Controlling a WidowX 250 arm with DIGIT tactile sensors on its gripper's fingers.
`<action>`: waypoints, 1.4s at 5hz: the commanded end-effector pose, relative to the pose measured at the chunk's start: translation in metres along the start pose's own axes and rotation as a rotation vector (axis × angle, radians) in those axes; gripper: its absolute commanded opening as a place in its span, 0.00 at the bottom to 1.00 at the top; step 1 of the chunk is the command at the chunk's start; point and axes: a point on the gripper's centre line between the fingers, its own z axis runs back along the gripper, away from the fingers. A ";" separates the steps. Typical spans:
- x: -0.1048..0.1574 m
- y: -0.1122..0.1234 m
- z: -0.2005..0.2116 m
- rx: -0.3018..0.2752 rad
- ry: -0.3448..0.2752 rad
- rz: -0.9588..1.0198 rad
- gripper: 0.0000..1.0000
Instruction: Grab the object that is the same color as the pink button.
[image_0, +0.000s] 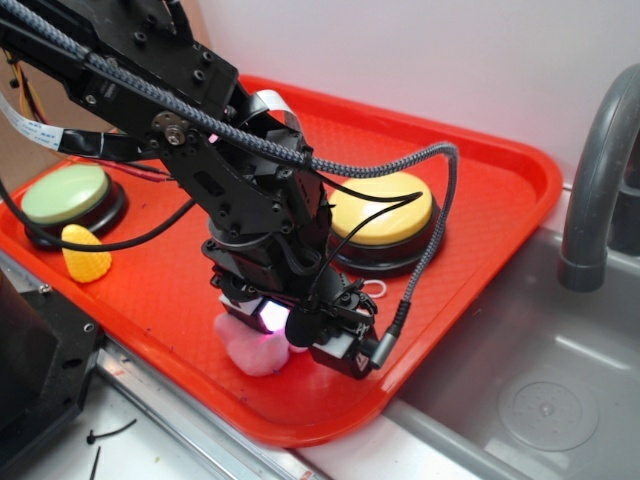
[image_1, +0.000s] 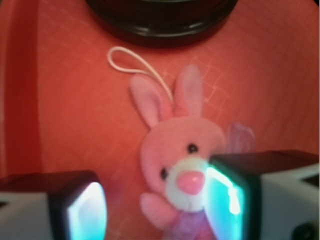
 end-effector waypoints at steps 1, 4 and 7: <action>0.001 0.003 -0.014 0.014 0.042 0.004 0.00; 0.026 0.012 0.021 -0.043 0.108 -0.133 0.00; 0.060 0.050 0.145 -0.002 -0.004 -0.013 0.00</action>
